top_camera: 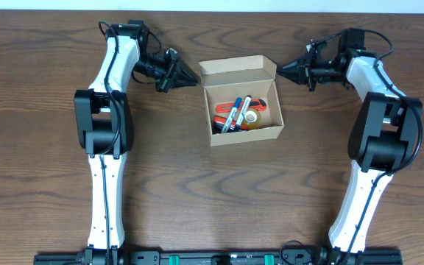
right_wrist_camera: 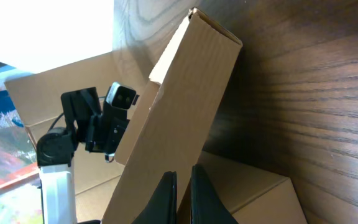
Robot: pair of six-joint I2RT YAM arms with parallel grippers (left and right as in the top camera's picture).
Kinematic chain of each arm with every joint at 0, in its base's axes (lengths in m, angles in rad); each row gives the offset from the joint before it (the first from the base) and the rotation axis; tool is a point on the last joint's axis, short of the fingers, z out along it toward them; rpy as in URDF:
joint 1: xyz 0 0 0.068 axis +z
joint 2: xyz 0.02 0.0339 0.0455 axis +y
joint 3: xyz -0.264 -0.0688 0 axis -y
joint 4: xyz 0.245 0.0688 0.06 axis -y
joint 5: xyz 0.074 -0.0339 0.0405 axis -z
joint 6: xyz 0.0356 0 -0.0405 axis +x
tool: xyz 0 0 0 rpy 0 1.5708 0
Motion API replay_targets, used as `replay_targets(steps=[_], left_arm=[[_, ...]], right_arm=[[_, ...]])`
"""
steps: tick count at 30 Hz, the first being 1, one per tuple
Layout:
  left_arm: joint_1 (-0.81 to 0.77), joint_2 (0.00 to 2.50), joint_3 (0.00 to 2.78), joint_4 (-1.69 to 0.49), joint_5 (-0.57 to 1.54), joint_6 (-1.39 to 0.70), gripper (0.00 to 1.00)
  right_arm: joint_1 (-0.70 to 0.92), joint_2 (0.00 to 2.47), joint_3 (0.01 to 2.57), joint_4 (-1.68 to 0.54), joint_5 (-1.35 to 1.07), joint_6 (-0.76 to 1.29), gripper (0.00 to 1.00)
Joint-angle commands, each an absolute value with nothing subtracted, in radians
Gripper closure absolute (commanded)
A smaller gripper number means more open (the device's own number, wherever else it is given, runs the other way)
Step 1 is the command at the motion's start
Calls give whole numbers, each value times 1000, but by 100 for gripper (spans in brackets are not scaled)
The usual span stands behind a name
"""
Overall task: Pack container
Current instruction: 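Move both grippers to the box lid flaps on either side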
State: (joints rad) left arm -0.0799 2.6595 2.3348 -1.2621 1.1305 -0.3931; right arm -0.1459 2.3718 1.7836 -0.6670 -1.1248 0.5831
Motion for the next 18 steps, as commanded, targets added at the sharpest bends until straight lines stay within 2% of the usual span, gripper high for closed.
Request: replay_targets(steps=[1,18], left_arm=[[-85,2671,2326,-1258,1146,-398,94],[-127,2748,2326,-1247,1198,-389,94]], right_arm=[[-142,2358,1770,-665,-1117,598,99],[-136,2358,1645,-464,-1153,678,98]])
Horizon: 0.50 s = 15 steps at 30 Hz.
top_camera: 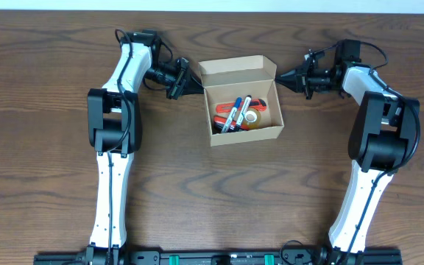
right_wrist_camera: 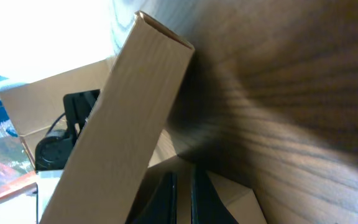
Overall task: Pack container
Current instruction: 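Move both grippers to the box lid flaps on either side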
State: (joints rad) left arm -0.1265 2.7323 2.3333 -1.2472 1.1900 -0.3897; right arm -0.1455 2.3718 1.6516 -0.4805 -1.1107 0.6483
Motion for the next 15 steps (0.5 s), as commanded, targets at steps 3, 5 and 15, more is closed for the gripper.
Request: replay_targets(steps=[3,5,15], left_arm=[[-127,2748,2326,-1247,1198,-389,94],[-128,2748,2326,-1244,1199,-389,94],[-134,2748,2326,-1244,1232,-387,94]], right_arm=[[-125,2358,1645,-423,-1172,711,99],[-117,2358,1645,-413,-1179,714,98],[-83,2358,1645,-408,-1179,721,98]])
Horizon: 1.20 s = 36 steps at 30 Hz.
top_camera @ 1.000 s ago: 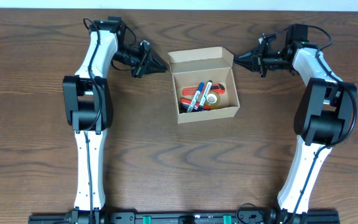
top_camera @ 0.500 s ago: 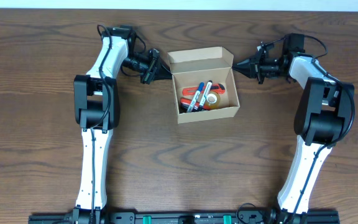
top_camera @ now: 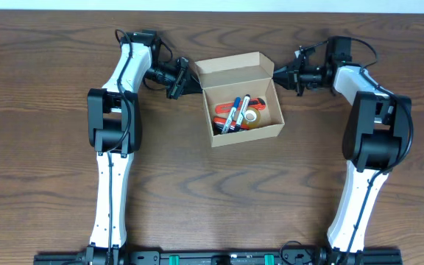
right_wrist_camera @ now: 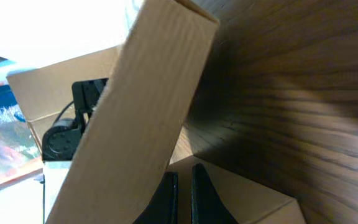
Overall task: Pack container
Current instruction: 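Move both grippers to the box lid flaps on either side, then push the lid flap over with both grippers to close the box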
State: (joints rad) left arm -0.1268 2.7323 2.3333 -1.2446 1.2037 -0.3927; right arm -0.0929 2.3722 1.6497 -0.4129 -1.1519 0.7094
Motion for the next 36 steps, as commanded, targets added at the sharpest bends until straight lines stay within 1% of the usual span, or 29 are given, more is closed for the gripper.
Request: replay_targets(steps=[1,14,19,28,36], left_arm=[[-135,2748,2326,-1244,1231,-384,94],[-151,2748,2326,-1229,1232,-382,94],[-151,2748,2326,-1164,1284,-382,94],[-151,2748,2326,-1090,1313,-391,94],[-151,2748,2326,-970,1379,-440,94]], right_arm=[[-82,2358,1645,-407,-1179,721,98],[-81,2359,1639,-375,-1175,699,98],[-81,2359,1639,-339,-1175,700,98],[-85,2359,1639,-299,-1175,702,98],[-96,2359,1639,-287,-1179,702,99]])
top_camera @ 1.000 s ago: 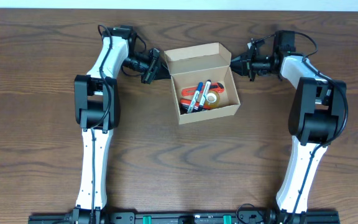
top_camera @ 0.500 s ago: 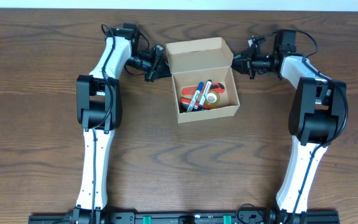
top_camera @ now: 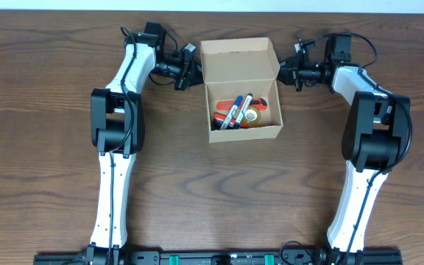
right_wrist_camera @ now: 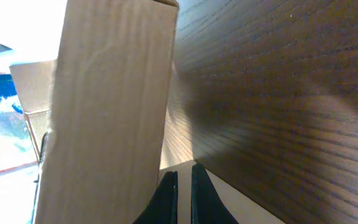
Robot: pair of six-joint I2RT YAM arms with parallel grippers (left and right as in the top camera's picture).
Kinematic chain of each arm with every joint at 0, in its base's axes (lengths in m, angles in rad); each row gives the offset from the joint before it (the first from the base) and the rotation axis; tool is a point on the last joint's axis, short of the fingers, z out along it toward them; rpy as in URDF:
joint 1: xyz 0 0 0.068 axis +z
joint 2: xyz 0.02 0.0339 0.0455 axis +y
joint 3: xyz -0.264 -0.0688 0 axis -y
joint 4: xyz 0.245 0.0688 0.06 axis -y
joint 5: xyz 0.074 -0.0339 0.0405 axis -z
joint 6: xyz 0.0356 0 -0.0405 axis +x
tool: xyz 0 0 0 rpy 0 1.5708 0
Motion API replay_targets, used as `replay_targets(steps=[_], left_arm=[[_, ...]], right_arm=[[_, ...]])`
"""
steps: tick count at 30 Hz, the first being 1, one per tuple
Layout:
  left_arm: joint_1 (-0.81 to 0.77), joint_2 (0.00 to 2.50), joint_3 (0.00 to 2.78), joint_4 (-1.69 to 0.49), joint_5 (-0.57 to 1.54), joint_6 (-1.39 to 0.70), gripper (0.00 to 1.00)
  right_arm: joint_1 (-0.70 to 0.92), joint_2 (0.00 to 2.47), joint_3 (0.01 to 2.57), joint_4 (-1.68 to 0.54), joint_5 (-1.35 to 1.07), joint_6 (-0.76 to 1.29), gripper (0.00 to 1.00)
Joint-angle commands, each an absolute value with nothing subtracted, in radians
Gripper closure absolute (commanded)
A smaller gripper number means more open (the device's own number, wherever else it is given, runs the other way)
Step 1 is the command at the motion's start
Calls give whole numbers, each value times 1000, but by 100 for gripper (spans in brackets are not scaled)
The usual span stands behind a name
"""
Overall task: Pack container
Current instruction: 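Push the lid flap over with both grippers to close the box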
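Note:
The open cardboard box (top_camera: 269,134) sits mid-table holding markers (top_camera: 232,114), a tape roll (top_camera: 252,116) and an orange item. Its rear flap (top_camera: 238,60) stands raised; in the right wrist view the flap (right_wrist_camera: 110,112) fills the left side, upright. My left gripper (top_camera: 188,66) touches the flap's left edge, fingers together as far as the overhead shows. My right gripper (top_camera: 284,71) sits at the flap's right edge. In the wrist view the right gripper (right_wrist_camera: 180,193) is shut on nothing, with box cardboard behind the thin gap.
Brown wooden table (top_camera: 50,147) all around the box. Both arms reach in from the near edge, along the left and right of the box. The box's side and front flaps are not visible standing.
The rear flap looks taller from overhead and stands upright in the right wrist view, where it leaned before. Both grippers have moved slightly farther back, still at the flap's two edges.
Both grippers first pointed at the box's rear corners from a short distance, with the rear flap low and slanted. They then closed in on the flap's edges. The flap was steeper at each moment and now stands upright between them.

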State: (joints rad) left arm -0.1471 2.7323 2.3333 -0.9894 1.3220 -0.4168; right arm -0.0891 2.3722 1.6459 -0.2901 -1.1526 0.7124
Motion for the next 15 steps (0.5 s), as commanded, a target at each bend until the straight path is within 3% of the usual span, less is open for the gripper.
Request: replay_targets(steps=[1,15], left_arm=[[-151,2747,2326,-953,1390,-448,94],[-150,2747,2326,-774,1468,-539,94]], right_arm=[[-97,2359,1639,-287,-1179,702,98],[-108,2359,1639,-200,-1245,705,99]])
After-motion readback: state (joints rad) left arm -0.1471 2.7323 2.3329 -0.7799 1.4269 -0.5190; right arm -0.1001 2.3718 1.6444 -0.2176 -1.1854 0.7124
